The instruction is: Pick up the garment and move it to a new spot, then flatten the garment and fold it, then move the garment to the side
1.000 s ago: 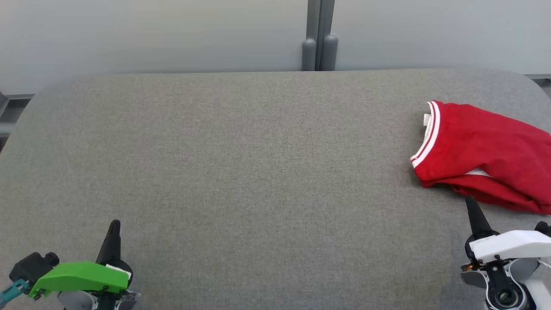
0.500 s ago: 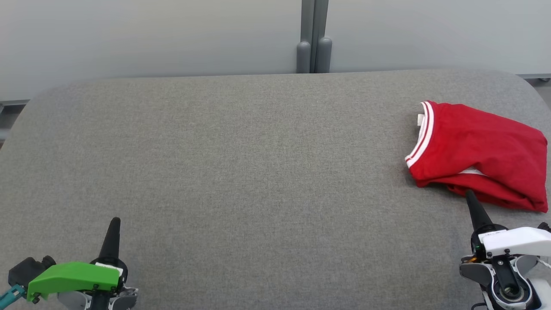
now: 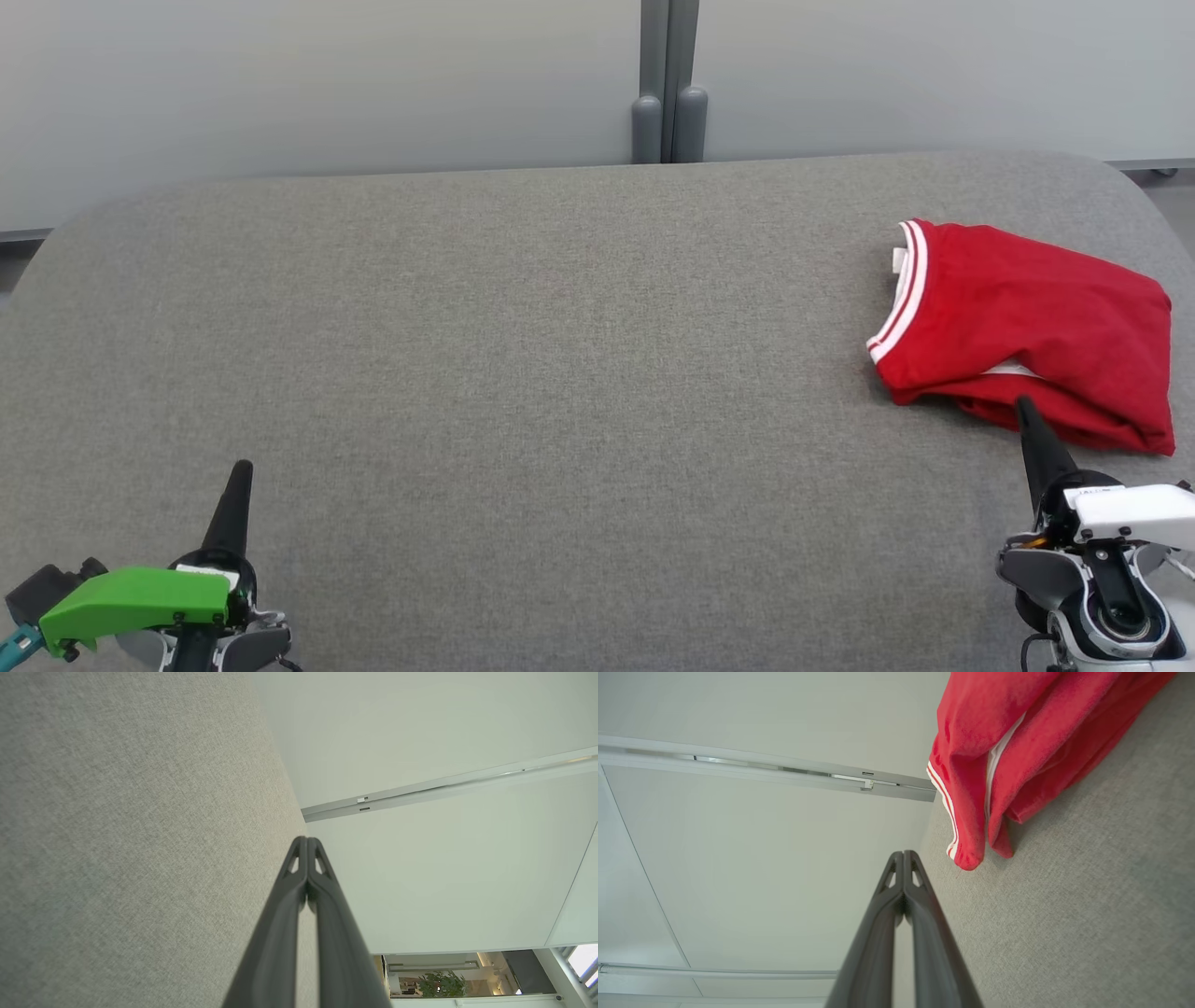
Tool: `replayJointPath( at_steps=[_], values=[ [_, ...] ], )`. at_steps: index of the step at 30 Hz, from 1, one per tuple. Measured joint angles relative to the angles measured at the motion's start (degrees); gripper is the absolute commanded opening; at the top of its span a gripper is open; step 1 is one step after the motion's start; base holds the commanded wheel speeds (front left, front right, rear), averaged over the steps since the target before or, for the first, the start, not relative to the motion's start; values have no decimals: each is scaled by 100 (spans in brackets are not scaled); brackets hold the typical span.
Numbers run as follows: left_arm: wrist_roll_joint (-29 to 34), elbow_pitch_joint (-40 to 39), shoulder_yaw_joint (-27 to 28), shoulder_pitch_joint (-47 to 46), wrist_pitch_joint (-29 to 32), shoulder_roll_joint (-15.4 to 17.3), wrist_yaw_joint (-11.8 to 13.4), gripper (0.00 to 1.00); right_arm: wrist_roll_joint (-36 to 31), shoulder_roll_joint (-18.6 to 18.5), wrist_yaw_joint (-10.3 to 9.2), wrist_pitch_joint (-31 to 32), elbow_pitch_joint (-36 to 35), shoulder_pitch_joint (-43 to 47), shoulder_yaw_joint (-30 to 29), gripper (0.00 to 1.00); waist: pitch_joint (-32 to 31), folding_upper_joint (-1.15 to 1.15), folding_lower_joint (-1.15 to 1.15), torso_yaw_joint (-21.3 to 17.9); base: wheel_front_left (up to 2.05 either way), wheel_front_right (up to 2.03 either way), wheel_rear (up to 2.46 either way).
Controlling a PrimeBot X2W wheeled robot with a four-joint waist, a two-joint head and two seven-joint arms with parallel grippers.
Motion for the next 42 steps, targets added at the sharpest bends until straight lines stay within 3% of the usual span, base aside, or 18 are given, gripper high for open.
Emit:
replayJointPath(
  at_steps=[16,42],
  values=[
    [-992,-54,168,-94,279,-41,-67,0,1018,171,189,267,52,-183,-247,0,-49,0,0,-90,0,0,0],
    [-1010,-63,167,-94,278,-47,-110,0,1035,174,189,271,85,-183,-256,0,-49,0,0,-90,0,0,0]
  ],
)
